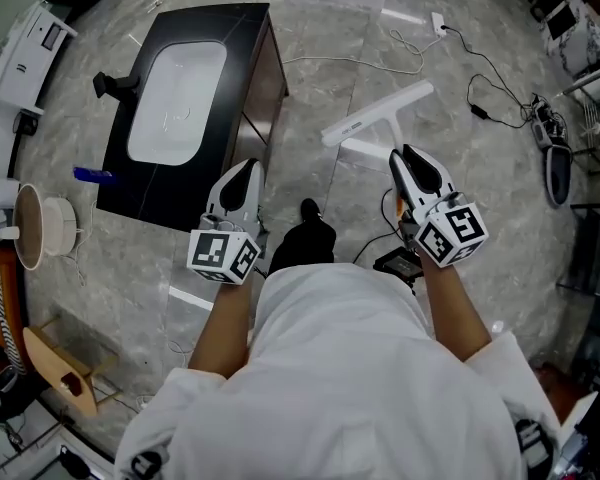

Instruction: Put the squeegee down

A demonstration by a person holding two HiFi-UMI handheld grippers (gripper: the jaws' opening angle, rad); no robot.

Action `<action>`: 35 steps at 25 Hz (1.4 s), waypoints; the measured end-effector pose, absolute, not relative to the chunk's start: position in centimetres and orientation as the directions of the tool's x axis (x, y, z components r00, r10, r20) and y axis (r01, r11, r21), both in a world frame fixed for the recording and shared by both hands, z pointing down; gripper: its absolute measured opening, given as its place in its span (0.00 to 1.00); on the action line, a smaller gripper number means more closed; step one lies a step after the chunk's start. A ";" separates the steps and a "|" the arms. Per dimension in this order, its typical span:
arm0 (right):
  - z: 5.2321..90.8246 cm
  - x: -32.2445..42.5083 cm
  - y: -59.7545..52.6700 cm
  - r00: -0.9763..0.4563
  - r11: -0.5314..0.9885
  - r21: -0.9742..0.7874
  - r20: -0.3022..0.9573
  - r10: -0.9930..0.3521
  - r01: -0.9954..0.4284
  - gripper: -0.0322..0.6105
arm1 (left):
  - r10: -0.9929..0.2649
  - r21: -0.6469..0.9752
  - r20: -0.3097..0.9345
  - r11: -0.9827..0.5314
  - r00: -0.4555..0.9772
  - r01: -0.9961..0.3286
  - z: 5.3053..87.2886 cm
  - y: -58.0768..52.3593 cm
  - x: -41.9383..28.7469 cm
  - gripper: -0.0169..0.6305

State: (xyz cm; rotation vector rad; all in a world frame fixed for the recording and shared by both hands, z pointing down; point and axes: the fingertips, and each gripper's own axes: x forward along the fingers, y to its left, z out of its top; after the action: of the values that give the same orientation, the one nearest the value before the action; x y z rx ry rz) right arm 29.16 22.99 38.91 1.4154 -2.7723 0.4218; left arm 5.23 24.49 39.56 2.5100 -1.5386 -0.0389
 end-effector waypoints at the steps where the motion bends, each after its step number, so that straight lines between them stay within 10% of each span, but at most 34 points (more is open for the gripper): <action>1: 38.7 29.0 21.8 -0.595 0.560 -0.235 0.119 -0.795 -0.795 0.17 | -0.884 0.185 0.081 -0.440 0.460 -0.879 39.6 23.3 5.2 0.05; 35: 39.0 23.0 -11.8 -0.731 0.691 -0.254 0.116 -0.672 -0.676 0.17 | -0.925 0.266 0.116 -0.323 0.362 -0.908 42.3 -6.7 1.0 0.05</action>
State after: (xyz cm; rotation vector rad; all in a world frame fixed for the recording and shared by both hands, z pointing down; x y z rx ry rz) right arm 23.01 -11.78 39.01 1.1467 -2.8760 0.4412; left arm 1.00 -6.70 42.32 2.3427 -1.6255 -0.0826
